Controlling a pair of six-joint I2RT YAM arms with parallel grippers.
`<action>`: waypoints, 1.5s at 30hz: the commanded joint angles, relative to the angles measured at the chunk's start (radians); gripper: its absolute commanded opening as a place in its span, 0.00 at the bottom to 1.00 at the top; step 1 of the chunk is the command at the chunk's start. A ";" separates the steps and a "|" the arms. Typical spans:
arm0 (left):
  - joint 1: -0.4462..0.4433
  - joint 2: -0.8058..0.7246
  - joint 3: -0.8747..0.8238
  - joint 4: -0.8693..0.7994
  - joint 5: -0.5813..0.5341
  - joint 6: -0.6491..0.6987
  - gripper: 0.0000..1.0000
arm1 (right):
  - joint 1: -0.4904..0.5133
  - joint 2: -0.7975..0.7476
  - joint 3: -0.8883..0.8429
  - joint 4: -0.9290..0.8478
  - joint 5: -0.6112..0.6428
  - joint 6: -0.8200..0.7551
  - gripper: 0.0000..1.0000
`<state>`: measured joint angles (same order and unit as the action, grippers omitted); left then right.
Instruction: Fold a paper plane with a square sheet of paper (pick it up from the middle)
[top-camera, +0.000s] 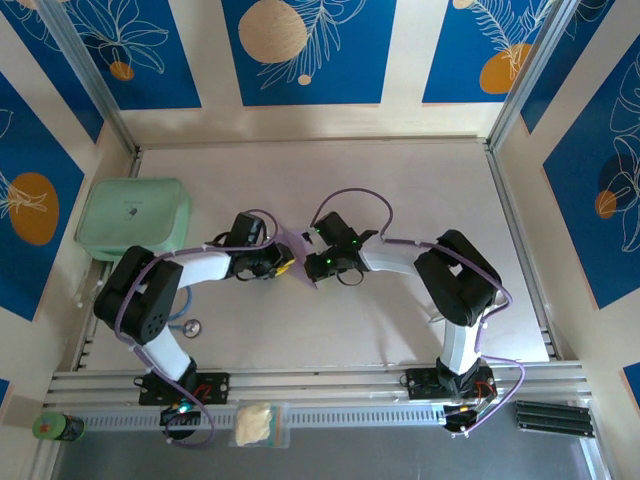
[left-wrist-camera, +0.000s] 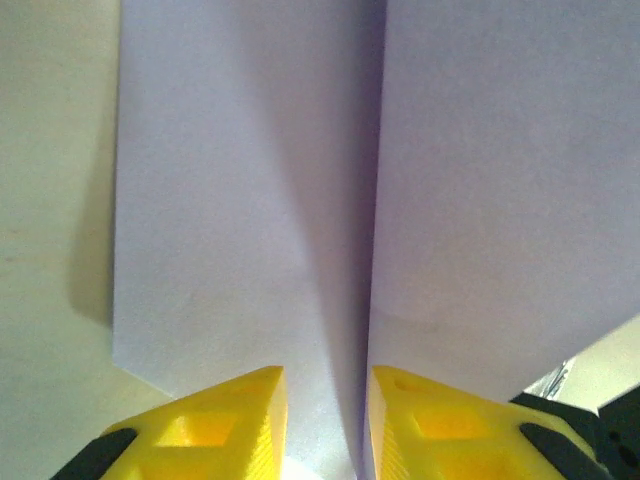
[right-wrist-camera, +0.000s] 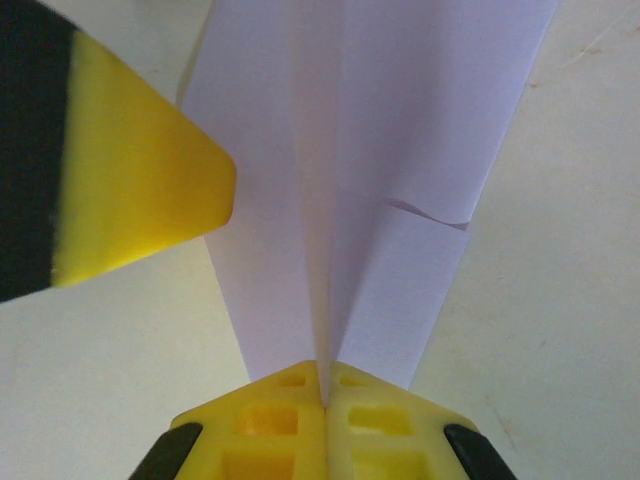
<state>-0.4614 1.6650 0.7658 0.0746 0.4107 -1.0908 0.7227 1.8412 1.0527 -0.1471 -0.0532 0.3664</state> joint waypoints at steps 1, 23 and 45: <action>-0.013 -0.016 -0.037 0.052 0.012 0.006 0.29 | -0.025 0.034 -0.004 0.007 -0.158 -0.014 0.05; -0.022 0.097 -0.025 0.197 0.081 -0.026 0.31 | -0.094 0.116 0.054 -0.043 -0.341 -0.008 0.06; -0.022 0.099 -0.035 0.204 0.062 -0.011 0.40 | -0.096 0.148 0.078 -0.074 -0.352 -0.014 0.06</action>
<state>-0.4736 1.7554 0.7319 0.3084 0.4789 -1.1175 0.6277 1.9667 1.1076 -0.1833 -0.3767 0.3660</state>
